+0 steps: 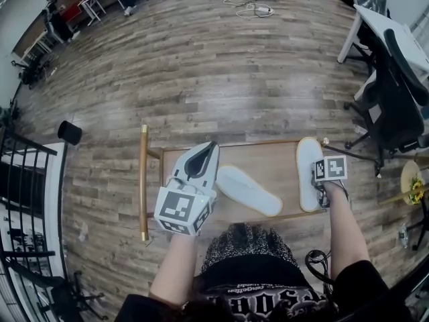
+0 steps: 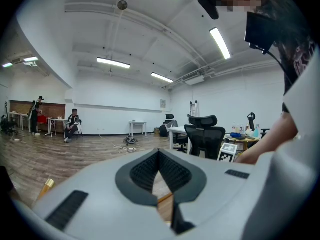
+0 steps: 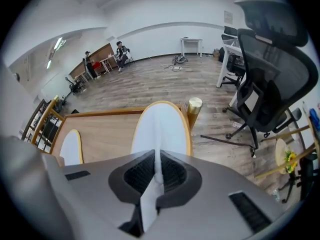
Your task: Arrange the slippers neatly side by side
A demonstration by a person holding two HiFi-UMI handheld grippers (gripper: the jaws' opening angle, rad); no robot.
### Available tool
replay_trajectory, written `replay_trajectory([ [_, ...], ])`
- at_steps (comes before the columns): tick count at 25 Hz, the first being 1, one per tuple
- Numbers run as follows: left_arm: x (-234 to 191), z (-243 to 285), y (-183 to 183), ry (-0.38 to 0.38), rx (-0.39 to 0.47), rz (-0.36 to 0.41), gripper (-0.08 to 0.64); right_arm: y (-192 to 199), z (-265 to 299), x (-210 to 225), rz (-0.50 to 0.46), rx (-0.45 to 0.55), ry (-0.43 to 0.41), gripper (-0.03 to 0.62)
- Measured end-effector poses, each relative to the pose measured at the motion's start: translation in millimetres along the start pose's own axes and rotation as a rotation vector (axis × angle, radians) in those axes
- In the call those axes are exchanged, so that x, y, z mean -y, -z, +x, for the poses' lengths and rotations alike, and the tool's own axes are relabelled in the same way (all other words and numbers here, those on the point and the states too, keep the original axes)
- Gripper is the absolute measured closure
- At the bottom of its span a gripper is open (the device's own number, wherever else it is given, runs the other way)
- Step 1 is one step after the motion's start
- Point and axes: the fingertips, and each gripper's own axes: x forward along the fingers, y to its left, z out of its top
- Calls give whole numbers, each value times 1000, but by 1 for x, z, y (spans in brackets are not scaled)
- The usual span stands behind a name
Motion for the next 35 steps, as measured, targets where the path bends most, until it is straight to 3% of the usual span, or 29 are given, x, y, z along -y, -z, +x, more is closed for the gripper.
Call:
replay_trajectory([
  [7, 1, -2, 2, -4, 0, 5, 558, 0, 1, 2, 43, 6, 4, 574],
  [10, 1, -5, 3, -4, -1, 5, 558, -1, -3, -2, 13, 26, 2, 567],
  [14, -2, -7, 3, -3, 1, 2, 558, -4, -12, -10, -47, 42, -11, 485],
  [20, 0, -5, 2, 3, 5, 0, 558, -1, -21, -6, -74, 57, 14, 480],
  [24, 1, -6, 2, 3, 5, 0, 558, -7, -41, -8, -148, 103, 58, 480],
  [27, -2, -7, 3, -5, 6, -1, 558, -19, -64, -46, -272, 198, -33, 480],
  [30, -7, -10, 4, -13, 7, -4, 558, -16, -75, -119, -529, 267, -184, 480],
  [33, -10, -13, 5, -23, 6, -9, 558, 15, -59, -189, -792, 223, -303, 480],
  [35, -11, -14, 5, -24, 4, -7, 558, 35, -42, -220, -893, 167, -355, 474],
])
